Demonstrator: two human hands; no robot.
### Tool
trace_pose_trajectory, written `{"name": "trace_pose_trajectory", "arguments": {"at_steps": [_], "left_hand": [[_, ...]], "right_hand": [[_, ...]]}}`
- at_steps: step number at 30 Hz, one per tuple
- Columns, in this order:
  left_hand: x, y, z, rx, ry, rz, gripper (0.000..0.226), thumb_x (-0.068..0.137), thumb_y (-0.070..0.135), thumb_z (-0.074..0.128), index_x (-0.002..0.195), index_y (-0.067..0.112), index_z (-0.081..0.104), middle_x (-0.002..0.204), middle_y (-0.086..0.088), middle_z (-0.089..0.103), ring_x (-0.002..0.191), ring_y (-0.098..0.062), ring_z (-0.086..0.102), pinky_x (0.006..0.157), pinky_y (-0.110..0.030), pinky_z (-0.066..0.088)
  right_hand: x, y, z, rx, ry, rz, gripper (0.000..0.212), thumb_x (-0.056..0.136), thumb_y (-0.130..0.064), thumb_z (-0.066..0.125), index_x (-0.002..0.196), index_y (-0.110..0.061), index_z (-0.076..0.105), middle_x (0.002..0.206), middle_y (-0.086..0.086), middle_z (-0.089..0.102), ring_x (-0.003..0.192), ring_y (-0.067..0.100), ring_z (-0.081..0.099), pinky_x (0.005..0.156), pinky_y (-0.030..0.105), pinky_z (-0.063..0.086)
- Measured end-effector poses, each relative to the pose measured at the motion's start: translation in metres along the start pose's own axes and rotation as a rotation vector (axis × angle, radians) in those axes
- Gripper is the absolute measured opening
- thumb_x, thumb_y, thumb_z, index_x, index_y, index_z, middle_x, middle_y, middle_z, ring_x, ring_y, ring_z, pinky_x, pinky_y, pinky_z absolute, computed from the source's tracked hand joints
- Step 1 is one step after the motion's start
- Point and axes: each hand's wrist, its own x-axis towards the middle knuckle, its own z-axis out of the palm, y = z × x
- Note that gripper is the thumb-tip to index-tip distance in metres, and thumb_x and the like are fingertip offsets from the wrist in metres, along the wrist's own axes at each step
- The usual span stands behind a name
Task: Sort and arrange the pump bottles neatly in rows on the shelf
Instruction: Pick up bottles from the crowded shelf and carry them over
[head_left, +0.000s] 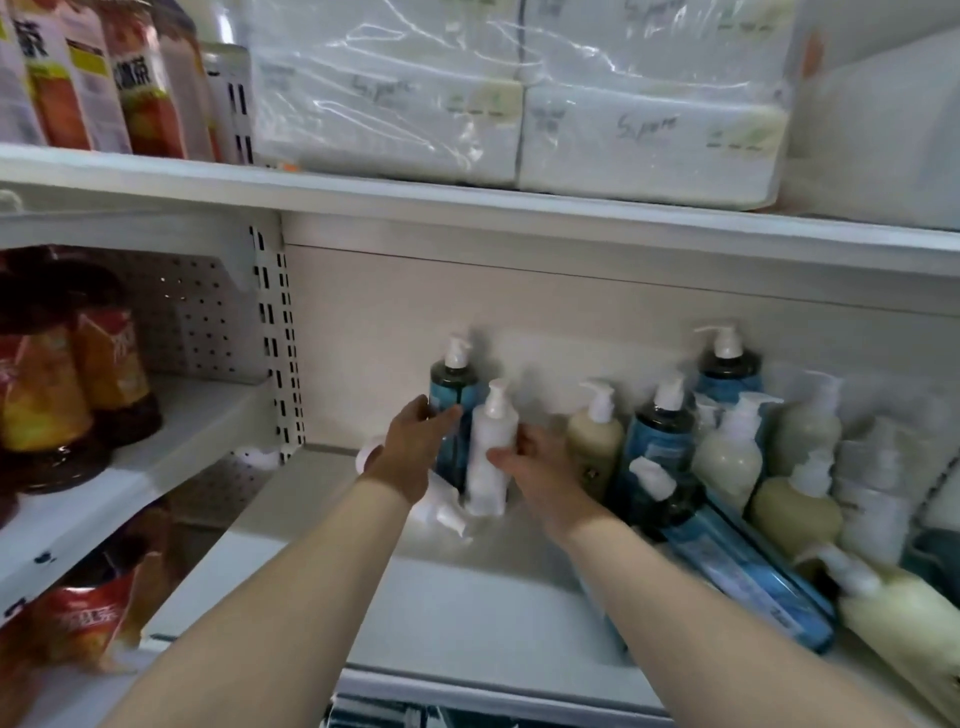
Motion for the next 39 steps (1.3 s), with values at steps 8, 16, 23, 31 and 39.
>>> {"name": "trace_pose_trajectory", "arguments": {"at_steps": [8, 16, 23, 31, 39], "left_hand": [[0.014, -0.003, 0.0, 0.041, -0.056, 0.005, 0.034, 0.088, 0.014, 0.071, 0.122, 0.018, 0.064, 0.115, -0.005, 0.07, 0.113, -0.031, 0.062, 0.105, -0.053, 0.046], [0.017, -0.005, -0.007, 0.057, -0.076, 0.026, 0.048, 0.078, 0.009, 0.081, 0.122, 0.016, 0.062, 0.114, -0.004, 0.07, 0.111, -0.028, 0.064, 0.101, -0.05, 0.05], [-0.004, 0.001, -0.011, -0.123, 0.011, 0.067, 0.039, 0.08, 0.002, 0.078, 0.116, 0.01, 0.065, 0.108, -0.006, 0.072, 0.108, -0.031, 0.066, 0.099, -0.049, 0.052], [-0.047, 0.038, -0.005, -0.166, 0.118, 0.067, 0.042, 0.08, 0.017, 0.081, 0.118, 0.019, 0.062, 0.118, -0.006, 0.069, 0.106, -0.031, 0.064, 0.098, -0.052, 0.051], [-0.115, 0.05, 0.036, -0.221, 0.105, 0.082, 0.055, 0.08, 0.029, 0.081, 0.125, 0.019, 0.051, 0.108, -0.003, 0.066, 0.094, -0.021, 0.063, 0.072, -0.038, 0.053]], "right_hand": [[0.005, 0.004, 0.002, 0.011, -0.049, 0.018, 0.05, 0.087, -0.008, 0.074, 0.133, -0.018, 0.057, 0.124, 0.0, 0.069, 0.114, 0.02, 0.066, 0.096, 0.041, 0.056], [0.009, 0.014, 0.008, 0.027, 0.046, 0.008, 0.061, 0.081, -0.012, 0.082, 0.133, -0.015, 0.051, 0.123, 0.003, 0.066, 0.11, 0.019, 0.066, 0.097, 0.048, 0.055], [-0.006, 0.007, 0.001, 0.035, 0.113, -0.034, 0.047, 0.079, -0.009, 0.083, 0.118, -0.017, 0.056, 0.114, 0.002, 0.067, 0.104, 0.021, 0.065, 0.076, 0.04, 0.059], [-0.037, -0.026, -0.024, 0.067, 0.138, -0.093, 0.046, 0.077, -0.011, 0.085, 0.115, -0.01, 0.061, 0.115, 0.008, 0.07, 0.096, 0.024, 0.068, 0.054, 0.022, 0.052], [-0.104, -0.058, -0.068, 0.249, 0.057, -0.066, 0.039, 0.076, -0.021, 0.088, 0.105, -0.027, 0.062, 0.106, -0.002, 0.072, 0.095, 0.022, 0.071, 0.08, 0.047, 0.062]]}}
